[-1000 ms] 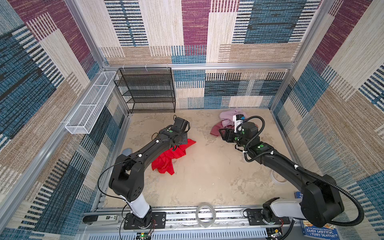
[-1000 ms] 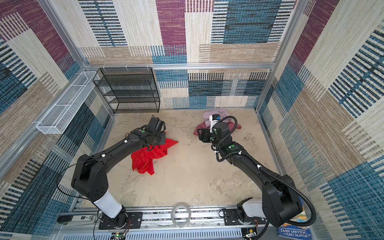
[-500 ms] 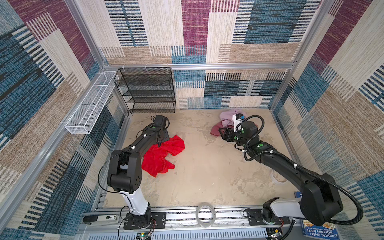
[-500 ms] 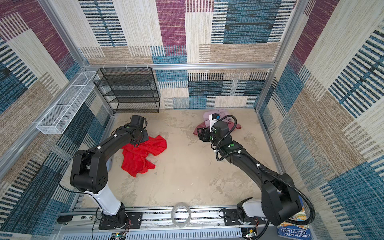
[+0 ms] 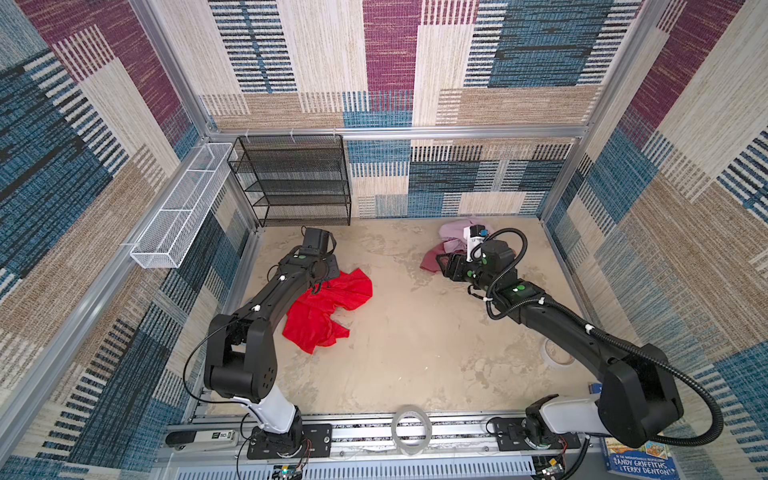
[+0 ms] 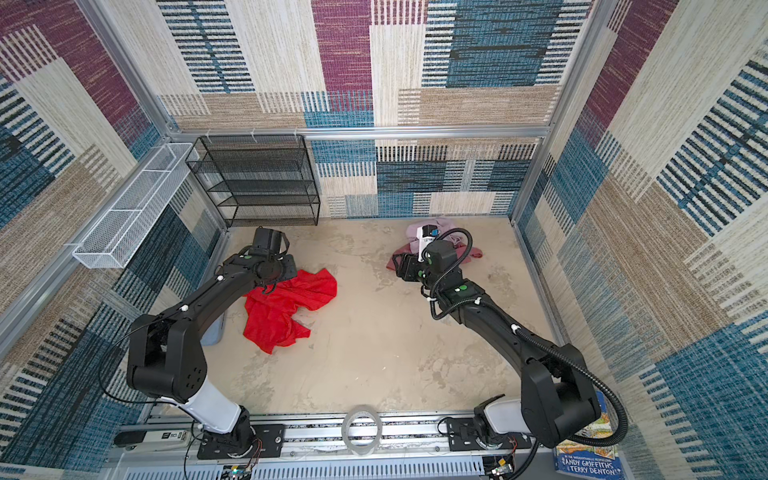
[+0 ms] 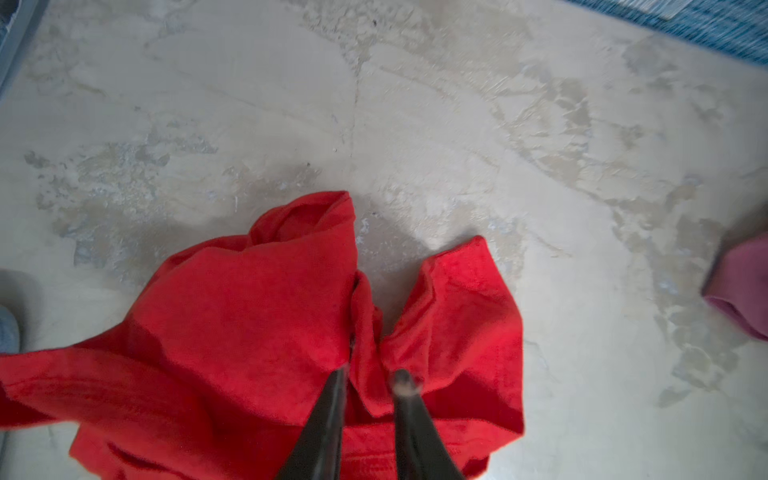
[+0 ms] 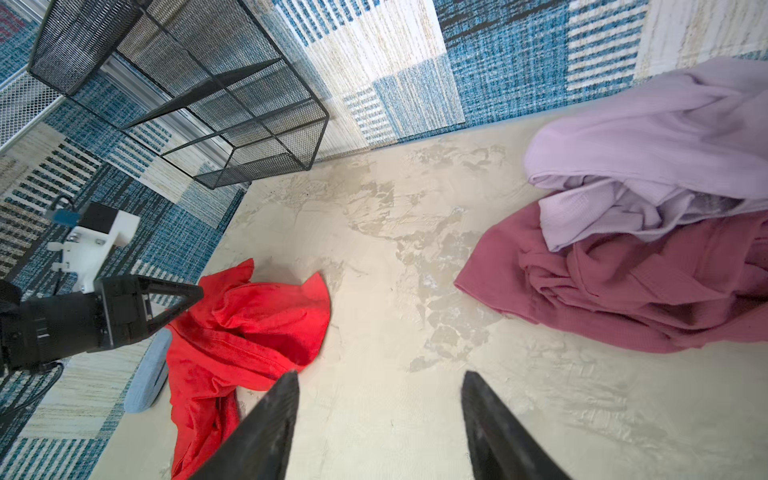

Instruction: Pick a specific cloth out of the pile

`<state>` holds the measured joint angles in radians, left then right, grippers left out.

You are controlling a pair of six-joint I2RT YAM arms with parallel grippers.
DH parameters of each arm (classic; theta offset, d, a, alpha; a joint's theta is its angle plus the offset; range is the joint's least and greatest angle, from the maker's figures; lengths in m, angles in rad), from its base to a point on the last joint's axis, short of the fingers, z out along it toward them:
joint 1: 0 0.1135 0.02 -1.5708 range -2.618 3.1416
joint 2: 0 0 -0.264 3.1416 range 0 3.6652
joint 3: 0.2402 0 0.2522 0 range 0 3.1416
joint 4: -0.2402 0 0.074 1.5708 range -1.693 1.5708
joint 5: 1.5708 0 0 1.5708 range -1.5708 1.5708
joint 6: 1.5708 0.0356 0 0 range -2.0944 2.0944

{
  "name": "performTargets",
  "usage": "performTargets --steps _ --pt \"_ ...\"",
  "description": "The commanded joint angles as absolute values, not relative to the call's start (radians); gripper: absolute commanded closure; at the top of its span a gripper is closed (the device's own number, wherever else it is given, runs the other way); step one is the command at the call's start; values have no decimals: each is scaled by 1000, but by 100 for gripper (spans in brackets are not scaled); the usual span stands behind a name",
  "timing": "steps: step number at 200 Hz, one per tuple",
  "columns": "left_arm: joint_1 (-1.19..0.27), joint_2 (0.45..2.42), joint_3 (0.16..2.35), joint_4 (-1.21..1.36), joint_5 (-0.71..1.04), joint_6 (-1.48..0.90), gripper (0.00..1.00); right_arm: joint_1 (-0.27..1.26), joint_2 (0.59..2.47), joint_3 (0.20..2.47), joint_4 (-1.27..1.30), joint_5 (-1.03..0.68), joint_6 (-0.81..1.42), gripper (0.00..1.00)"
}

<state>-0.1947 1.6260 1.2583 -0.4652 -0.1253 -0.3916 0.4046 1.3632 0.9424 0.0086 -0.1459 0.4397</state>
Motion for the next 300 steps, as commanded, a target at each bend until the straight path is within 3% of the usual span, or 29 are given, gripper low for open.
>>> performTargets --steps 1,26,38,54,66,69,73,137,165,208,241,275,300 --pt "-196 1571 1249 -490 -98 -367 70 405 1353 952 9 -127 425 35" --pt "-202 1504 1231 -508 -101 -371 67 406 1342 949 -3 -93 396 35" --pt "-204 1465 1212 -509 -114 -369 61 397 1331 941 -1 -56 374 34" --pt "-204 1412 1157 -464 -133 -353 39 376 1306 915 22 -6 329 17" --pt "-203 1379 1094 -385 -132 -331 28 341 1277 880 50 27 303 11" --pt "-202 1375 1083 -370 -133 -329 26 331 1269 869 58 34 299 3" --pt "-202 1372 1073 -358 -138 -326 25 317 1258 854 72 46 293 0" --pt "-192 1367 888 -96 -310 -239 23 113 1072 494 418 326 142 0" --pt "-190 1365 775 47 -398 -135 23 89 1093 301 736 402 34 0" --pt "-167 1369 627 273 -458 -44 22 67 1240 184 1051 337 28 0" --pt "-140 1403 526 496 -392 16 23 67 1371 151 1274 298 5 0" --pt "-116 1464 446 748 -336 70 23 67 1482 163 1347 228 -24 0" --pt "-71 1481 421 781 -229 47 23 63 1481 165 1332 188 -30 0"
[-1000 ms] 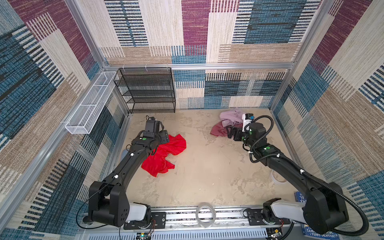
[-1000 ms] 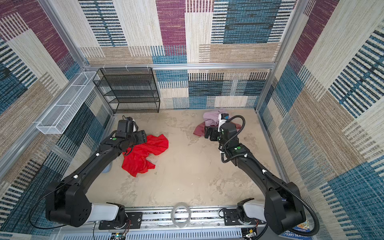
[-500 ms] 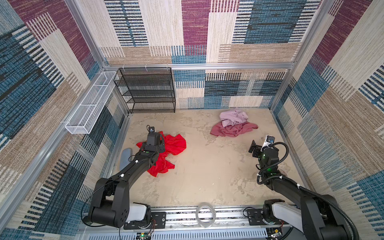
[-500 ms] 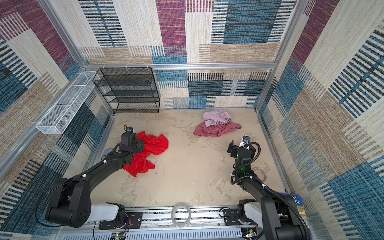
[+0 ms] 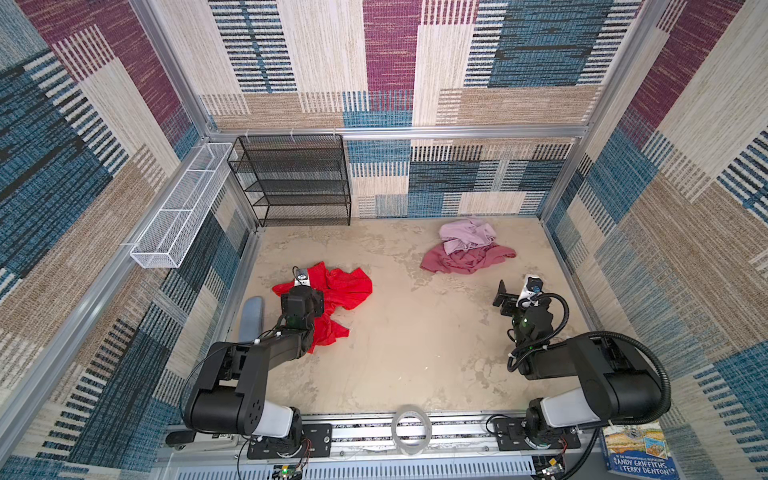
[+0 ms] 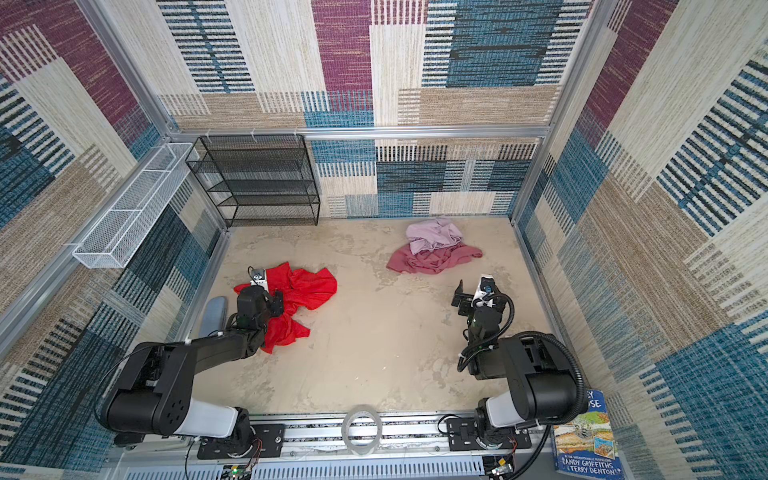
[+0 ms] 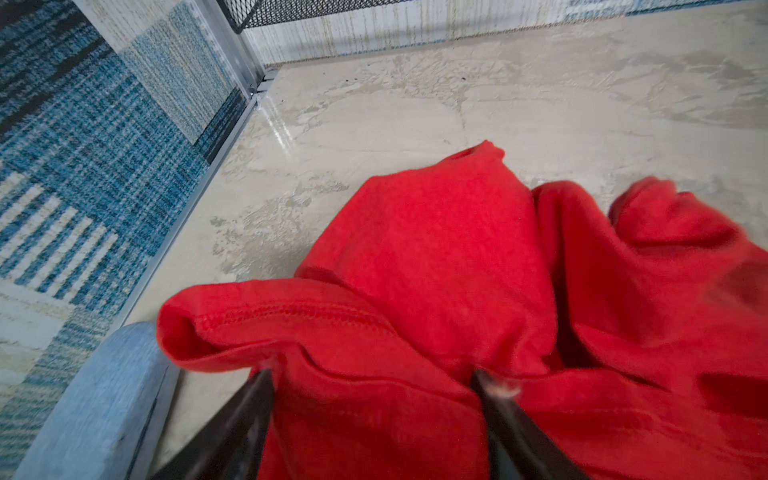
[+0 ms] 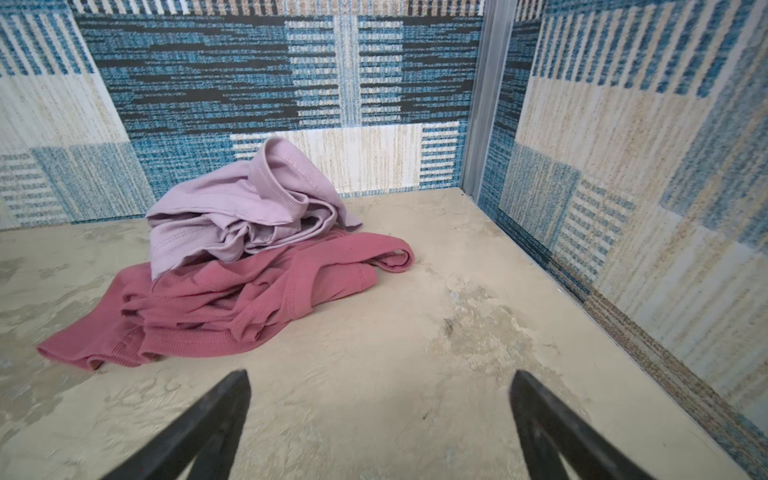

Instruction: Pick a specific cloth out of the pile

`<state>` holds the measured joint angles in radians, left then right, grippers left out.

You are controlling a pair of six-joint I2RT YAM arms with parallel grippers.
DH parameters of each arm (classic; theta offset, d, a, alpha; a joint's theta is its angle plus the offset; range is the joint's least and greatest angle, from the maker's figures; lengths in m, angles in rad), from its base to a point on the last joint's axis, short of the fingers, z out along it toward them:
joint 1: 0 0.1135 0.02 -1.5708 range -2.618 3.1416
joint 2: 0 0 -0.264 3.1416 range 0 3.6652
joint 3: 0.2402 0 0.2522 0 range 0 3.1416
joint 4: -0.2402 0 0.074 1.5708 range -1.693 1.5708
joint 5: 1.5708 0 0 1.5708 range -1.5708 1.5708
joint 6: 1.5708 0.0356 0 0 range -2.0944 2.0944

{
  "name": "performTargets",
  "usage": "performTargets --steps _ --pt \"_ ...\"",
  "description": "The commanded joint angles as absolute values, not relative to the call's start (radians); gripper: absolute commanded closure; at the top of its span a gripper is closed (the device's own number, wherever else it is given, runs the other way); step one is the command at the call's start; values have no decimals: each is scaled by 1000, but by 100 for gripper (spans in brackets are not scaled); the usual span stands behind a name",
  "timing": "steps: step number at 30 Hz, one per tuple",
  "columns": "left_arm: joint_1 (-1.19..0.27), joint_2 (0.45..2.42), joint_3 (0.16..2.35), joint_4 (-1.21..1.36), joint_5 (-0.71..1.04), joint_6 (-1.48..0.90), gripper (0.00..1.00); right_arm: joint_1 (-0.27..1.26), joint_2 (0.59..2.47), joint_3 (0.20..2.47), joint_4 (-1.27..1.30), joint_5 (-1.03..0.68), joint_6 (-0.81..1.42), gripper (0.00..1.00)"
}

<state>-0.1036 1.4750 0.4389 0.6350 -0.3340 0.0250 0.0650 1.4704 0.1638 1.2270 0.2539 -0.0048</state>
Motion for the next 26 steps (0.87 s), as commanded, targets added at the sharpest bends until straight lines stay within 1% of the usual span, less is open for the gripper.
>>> performTargets --steps 1,3,4,5,6,7,8,9,11,26 --pt "-69 1480 422 778 -223 45 23 63 1482 165 1333 186 -30 0" --pt "-40 1501 412 806 -176 23 23 59 1512 157 1370 155 -39 0" --pt "-21 1533 403 851 -160 10 23 59 1556 154 1437 157 -45 0" --pt "-7 1548 401 887 -144 7 22 58 1557 160 1419 158 -42 0" --pt "3 1527 419 804 -116 -5 22 55 1528 181 1326 147 -33 0" --pt "11 1520 440 753 -99 -14 22 47 1543 184 1350 140 -30 0" --pt "12 1532 440 778 -93 -8 22 43 1548 190 1341 137 -28 0" --pt "14 1543 424 826 -88 -6 21 37 1532 194 1309 127 -21 0" --pt "15 1536 434 791 -87 -8 21 34 1540 191 1325 129 -21 0" --pt "15 1538 430 808 -87 -8 21 34 1537 195 1319 129 -20 0"
